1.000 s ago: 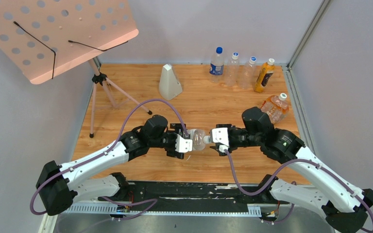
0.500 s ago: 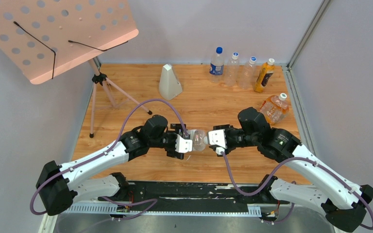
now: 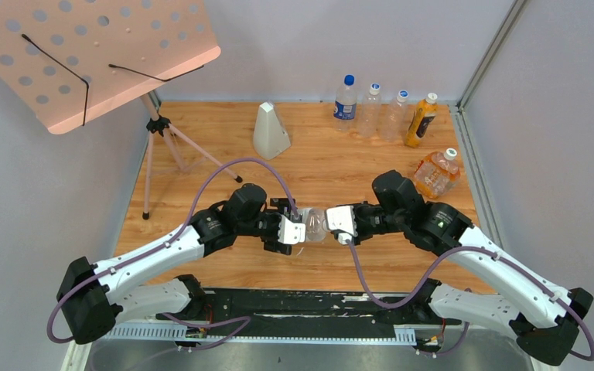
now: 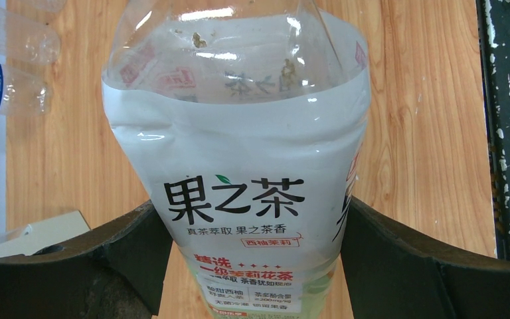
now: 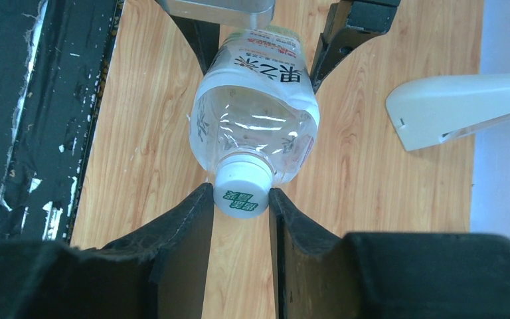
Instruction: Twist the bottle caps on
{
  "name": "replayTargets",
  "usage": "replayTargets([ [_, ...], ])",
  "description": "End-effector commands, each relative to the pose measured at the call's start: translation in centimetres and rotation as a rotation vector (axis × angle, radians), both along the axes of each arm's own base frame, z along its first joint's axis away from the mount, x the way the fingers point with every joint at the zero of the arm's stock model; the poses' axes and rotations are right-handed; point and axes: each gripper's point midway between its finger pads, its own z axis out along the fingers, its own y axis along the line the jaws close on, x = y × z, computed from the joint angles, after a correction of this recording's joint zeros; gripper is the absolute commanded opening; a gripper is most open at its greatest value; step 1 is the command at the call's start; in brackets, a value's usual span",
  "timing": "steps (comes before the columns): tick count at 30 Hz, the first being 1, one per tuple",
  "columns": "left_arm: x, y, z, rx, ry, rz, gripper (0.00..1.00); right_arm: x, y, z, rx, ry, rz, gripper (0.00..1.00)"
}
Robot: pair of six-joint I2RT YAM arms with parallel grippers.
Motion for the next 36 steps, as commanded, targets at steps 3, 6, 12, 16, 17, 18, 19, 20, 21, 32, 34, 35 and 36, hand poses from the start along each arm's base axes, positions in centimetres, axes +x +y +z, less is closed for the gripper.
replayTargets([
  [3, 1.0, -1.0, 4.1, -0.139, -0.115, 0.013, 0.0, 0.3, 1.9, 0.9, 0.082, 0.227, -0.146, 0.16],
  [6, 1.7, -0.8, 4.7, -0.159, -0.164, 0.049, 0.0, 1.6, 2.8, 1.0, 0.115, 0.444, -0.354, 0.01],
  [12, 2.3, -0.4, 5.3, -0.163, -0.259, 0.083, 0.0, 4.3, 4.1, 0.7, 0.257, 1.031, -0.834, 0.0],
  [16, 2.4, -0.3, 5.3, -0.152, -0.311, 0.092, 0.0, 6.2, 4.0, -0.2, 0.369, 1.368, -1.17, 0.0],
  [17, 2.4, -0.2, 5.3, -0.147, -0.318, 0.095, 0.0, 6.3, 4.0, -0.2, 0.393, 1.424, -1.213, 0.0],
  [18, 2.4, -0.2, 5.2, -0.146, -0.321, 0.095, 0.0, 6.3, 4.1, 0.1, 0.416, 1.456, -1.223, 0.0],
  [19, 2.5, -0.2, 5.2, -0.143, -0.322, 0.1, 0.0, 6.2, 4.3, 0.7, 0.435, 1.47, -1.2, 0.0],
  [20, 2.6, -0.1, 5.2, -0.142, -0.323, 0.103, 0.0, 6.3, 4.4, 1.3, 0.451, 1.46, -1.167, 0.01],
  [21, 2.6, -0.1, 5.1, -0.139, -0.323, 0.107, 0.0, 6.4, 4.5, 2.1, 0.467, 1.423, -1.127, 0.07],
  [32, 1.7, -0.5, 4.1, -0.109, -0.257, 0.063, 0.0, 2.4, 0.8, 6.7, 0.346, 0.488, -0.378, 0.72],
  [34, 1.4, -0.7, 3.9, -0.108, -0.244, 0.048, 0.0, 0.8, 0.3, 7.1, 0.318, 0.382, -0.246, 0.71],
  [35, 1.3, -0.7, 3.7, -0.106, -0.238, 0.042, 0.0, 0.1, 0.1, 7.0, 0.298, 0.336, -0.193, 0.72],
  [36, 1.2, -0.8, 3.7, -0.109, -0.233, 0.031, 0.0, -0.3, -0.1, 6.6, 0.272, 0.285, -0.154, 0.71],
])
